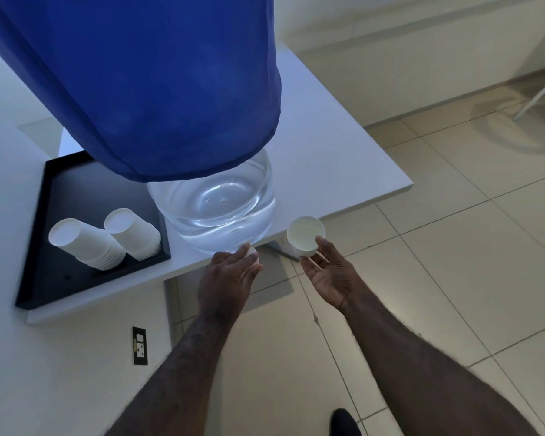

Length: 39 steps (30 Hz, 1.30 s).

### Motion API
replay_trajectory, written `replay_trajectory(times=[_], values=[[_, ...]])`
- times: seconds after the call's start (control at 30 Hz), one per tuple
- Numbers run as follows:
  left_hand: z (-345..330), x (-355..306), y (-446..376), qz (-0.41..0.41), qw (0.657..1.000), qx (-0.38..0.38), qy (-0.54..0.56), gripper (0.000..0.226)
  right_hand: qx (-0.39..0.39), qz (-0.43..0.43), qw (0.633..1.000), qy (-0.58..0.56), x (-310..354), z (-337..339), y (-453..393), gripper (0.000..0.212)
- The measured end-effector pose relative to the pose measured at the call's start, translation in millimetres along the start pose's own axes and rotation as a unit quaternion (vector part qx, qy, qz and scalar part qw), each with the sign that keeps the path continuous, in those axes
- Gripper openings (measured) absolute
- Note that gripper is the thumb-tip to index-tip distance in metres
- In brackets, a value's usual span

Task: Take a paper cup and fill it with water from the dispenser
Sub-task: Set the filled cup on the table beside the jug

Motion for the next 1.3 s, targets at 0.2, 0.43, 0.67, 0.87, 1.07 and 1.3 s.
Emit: replay_trajectory(times=[0.2, 0.43, 0.67, 0.87, 1.07, 1.3], values=[[2, -1, 0, 0.012, 1.000, 0.009, -0.015, 0.024, -0.016, 0.038, 0.999, 0.000, 33, -22, -8, 0.025], [-8, 5, 2, 0.010, 1.000, 0.007, -0.024, 0.024, -0.090, 0.049, 0.994, 0.033, 40, -21, -31, 0.035], [-7, 8, 3, 0.021, 0.999, -0.007, -0.042, 0.022, -0.130, 0.060, 0.987, 0.069, 44, -30, -43, 0.047], [-9, 8, 5, 0.023, 0.999, -0.015, -0.029, 0.022, -0.172, 0.055, 0.978, 0.103, 43, -25, -47, 0.056], [-12, 10, 4, 0.022, 1.000, -0.013, -0.014, 0.023, -0.180, 0.051, 0.976, 0.108, 43, -21, -49, 0.039], [-13, 12, 4, 0.019, 1.000, -0.004, -0.019, 0.032, -0.165, 0.054, 0.980, 0.099, 44, -29, -55, 0.031]])
Point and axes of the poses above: each hand's wrist, its own y-axis away from the middle knuckle, its own z-axis out of the back of the hand, x = y × z, the point moved 9 cm from there along -y, towards the middle knuckle, and after that the axes turned 2 degrees about y, right-handed, at the moved point
